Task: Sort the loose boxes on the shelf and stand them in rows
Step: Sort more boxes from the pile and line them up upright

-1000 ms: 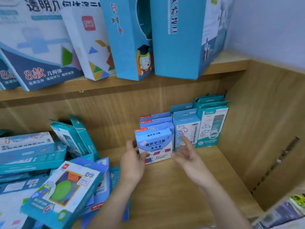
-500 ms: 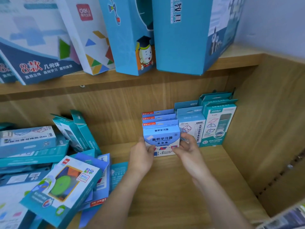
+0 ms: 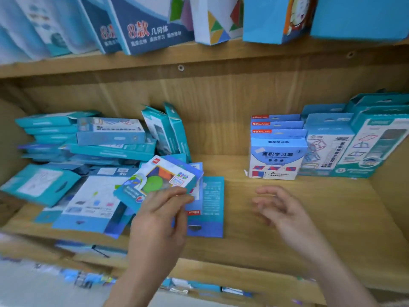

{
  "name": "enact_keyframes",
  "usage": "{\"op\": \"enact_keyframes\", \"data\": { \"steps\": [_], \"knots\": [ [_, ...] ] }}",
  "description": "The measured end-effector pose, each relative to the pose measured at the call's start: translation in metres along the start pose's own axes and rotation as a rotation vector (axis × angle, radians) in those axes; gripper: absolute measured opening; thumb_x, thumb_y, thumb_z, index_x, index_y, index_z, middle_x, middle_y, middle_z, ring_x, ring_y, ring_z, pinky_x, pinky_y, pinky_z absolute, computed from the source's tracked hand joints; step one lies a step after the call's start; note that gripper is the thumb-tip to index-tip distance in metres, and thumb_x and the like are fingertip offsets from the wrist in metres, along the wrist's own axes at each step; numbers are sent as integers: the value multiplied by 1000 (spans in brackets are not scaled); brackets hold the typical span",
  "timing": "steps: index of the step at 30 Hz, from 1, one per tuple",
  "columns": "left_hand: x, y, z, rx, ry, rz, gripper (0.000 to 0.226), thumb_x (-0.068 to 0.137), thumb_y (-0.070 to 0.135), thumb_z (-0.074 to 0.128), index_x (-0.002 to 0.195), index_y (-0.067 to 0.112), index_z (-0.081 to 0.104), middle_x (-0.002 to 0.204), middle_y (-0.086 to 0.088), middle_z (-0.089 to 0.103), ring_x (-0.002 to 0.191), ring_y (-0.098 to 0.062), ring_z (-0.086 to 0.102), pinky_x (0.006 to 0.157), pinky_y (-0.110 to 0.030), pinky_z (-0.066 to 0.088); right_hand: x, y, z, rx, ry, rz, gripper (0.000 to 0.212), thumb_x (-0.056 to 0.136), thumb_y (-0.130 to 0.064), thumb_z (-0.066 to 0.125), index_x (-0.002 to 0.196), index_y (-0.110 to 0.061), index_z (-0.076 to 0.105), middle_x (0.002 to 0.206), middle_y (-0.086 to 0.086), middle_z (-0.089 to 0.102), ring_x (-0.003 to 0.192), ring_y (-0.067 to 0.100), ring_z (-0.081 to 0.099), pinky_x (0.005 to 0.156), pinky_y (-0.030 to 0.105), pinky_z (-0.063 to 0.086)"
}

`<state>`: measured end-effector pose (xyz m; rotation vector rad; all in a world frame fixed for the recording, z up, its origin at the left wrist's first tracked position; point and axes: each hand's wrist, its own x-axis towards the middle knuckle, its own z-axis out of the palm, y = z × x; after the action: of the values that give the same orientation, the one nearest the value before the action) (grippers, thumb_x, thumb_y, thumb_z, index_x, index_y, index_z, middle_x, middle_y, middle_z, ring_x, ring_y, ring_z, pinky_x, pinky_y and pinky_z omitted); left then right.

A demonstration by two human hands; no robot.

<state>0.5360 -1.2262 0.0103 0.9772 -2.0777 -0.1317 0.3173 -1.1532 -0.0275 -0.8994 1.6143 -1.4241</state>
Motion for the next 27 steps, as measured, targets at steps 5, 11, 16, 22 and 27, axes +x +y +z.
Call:
{"op": "enact_keyframes", "data": {
  "steps": [5, 11, 16, 22, 27],
  "knots": [
    [-25, -18, -20, 51, -5, 0, 21, 84, 23, 54, 98, 21, 69, 104, -1, 66, 91, -22, 60, 86, -26, 44, -15, 13, 35, -594, -194, -177, 48, 84, -24, 67, 121, -43, 45, 127, -7, 46, 111, 5, 50, 94, 25, 43],
    [-29, -11, -16, 163, -72, 176, 30, 76, 0, 57, 98, 14, 71, 113, -7, 65, 100, -26, 56, 84, -37, 47, -7, 26, 69, -1147, -281, -546, 62, 73, -29, 72, 130, -33, 49, 144, -2, 43, 139, 19, 34, 92, 39, 52],
    [-19, -1, 0, 211, -179, 380, 35, 85, 2, 39, 94, 13, 71, 109, -3, 67, 104, -24, 58, 94, -35, 45, 5, 32, 70, -1079, -252, -683, 33, 80, -22, 56, 109, -36, 59, 125, -15, 62, 120, 16, 57, 68, 27, 59],
    [-1, -26, 10, 507, -409, 429, 44, 79, 17, 37, 112, 17, 66, 113, -2, 67, 110, -23, 59, 102, -38, 32, 10, 29, 37, -969, -265, -802, 35, 87, -7, 49, 113, -22, 67, 121, -7, 66, 120, 18, 56, 91, 29, 51],
    [9, -44, 12, 525, -260, 456, 14, 84, 14, 58, 90, 22, 68, 89, 8, 68, 97, -17, 63, 90, -34, 36, -4, -14, -6, -694, -152, -642, 25, 90, -21, 53, 105, -31, 69, 103, -18, 70, 98, -1, 62, 87, 22, 47]
  ]
}}
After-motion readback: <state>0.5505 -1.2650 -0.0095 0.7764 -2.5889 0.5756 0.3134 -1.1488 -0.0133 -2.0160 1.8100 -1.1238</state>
